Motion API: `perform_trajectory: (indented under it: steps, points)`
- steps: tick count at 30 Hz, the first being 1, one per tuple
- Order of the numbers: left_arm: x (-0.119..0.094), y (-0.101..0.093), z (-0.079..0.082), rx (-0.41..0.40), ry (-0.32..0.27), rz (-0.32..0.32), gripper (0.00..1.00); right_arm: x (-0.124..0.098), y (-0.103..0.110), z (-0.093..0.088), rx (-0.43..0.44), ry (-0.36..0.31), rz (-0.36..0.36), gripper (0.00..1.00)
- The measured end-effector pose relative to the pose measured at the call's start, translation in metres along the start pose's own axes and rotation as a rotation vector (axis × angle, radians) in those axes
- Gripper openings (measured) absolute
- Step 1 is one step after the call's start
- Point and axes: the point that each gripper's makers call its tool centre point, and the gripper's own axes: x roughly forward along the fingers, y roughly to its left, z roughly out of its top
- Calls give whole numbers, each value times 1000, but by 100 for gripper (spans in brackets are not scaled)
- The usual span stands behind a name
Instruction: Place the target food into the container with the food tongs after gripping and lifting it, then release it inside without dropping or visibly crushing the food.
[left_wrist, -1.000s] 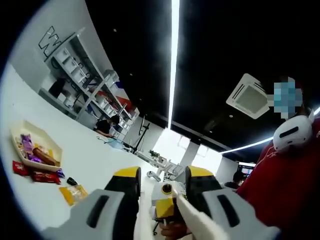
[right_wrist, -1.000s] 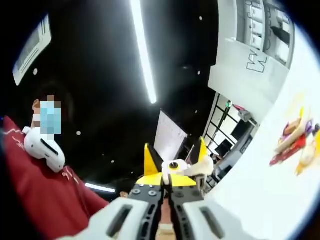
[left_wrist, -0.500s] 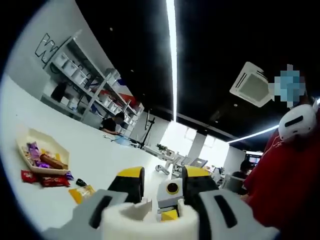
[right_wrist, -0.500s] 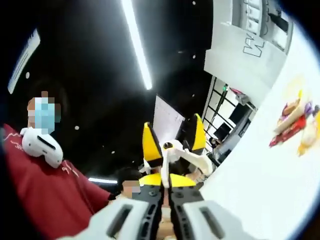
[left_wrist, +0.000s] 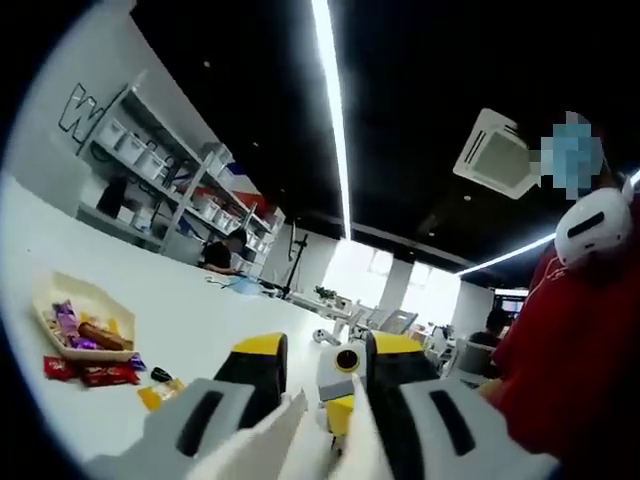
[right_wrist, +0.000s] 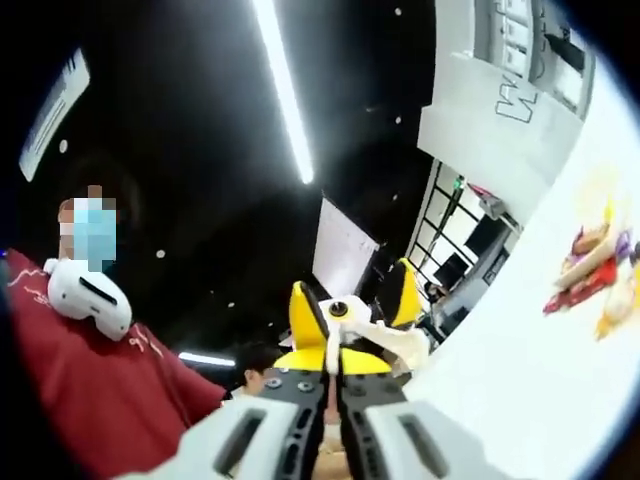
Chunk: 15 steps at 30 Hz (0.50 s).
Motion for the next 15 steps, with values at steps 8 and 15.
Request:
perform_trajectory:
  steps: [8,15]
  points:
    - [4,0,0,-24,-27,2,29,-5,-2,-5,-19,14,-11,0]
    - [3,9,-4,-11,-29,34,27,-13,-17,-8,-76,61,-98,0]
